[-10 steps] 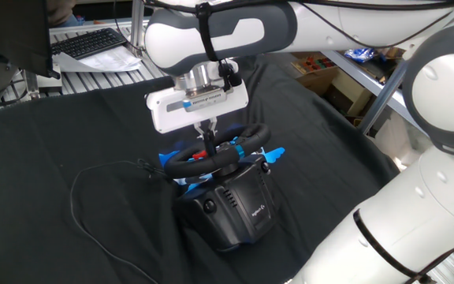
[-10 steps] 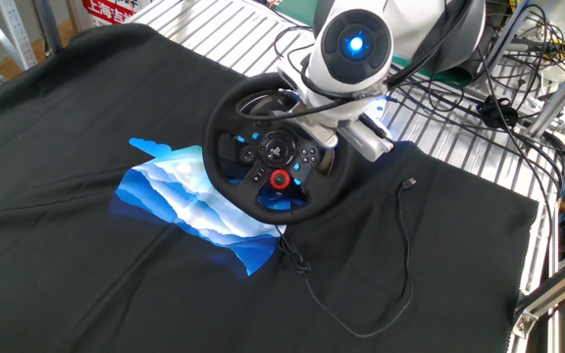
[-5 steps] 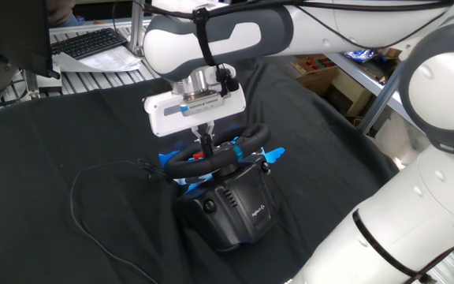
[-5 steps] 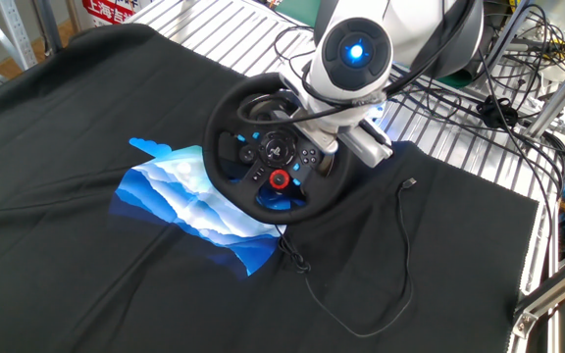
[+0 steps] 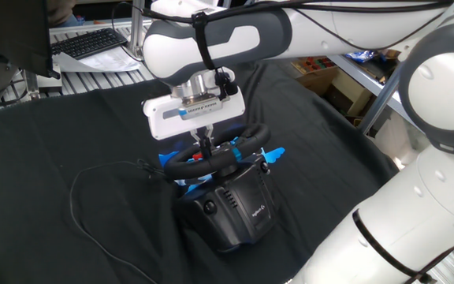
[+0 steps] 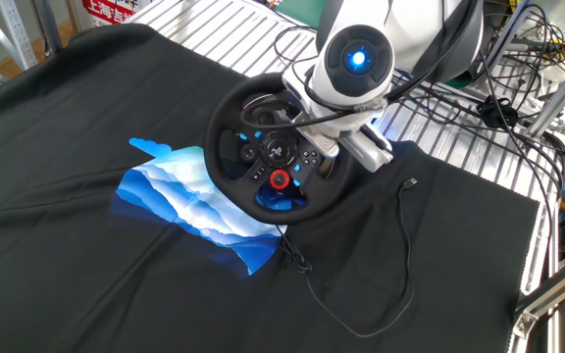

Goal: Rotate the steering wheel 90 degrees clockwise

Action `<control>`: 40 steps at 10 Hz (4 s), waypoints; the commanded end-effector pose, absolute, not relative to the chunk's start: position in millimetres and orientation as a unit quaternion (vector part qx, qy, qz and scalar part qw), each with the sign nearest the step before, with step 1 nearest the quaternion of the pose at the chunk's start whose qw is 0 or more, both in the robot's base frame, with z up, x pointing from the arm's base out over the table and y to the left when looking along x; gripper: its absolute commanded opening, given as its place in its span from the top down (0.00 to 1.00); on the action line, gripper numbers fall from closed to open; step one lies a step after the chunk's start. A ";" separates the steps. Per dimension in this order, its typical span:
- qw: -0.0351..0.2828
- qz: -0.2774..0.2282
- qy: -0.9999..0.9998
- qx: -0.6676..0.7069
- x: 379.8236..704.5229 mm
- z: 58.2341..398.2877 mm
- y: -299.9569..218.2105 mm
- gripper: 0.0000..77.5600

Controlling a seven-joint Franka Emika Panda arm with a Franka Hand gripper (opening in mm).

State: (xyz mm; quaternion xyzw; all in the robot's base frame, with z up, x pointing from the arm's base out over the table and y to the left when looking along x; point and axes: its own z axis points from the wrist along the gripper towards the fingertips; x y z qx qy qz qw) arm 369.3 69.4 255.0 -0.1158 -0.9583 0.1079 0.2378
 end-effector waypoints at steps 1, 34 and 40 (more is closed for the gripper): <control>0.234 0.105 -0.959 -0.121 371.1 249.7 72.3 0.98; 0.205 0.105 -0.955 -0.188 408.7 214.9 88.8 0.98; 0.206 0.108 -0.953 -0.193 403.6 205.0 90.8 0.98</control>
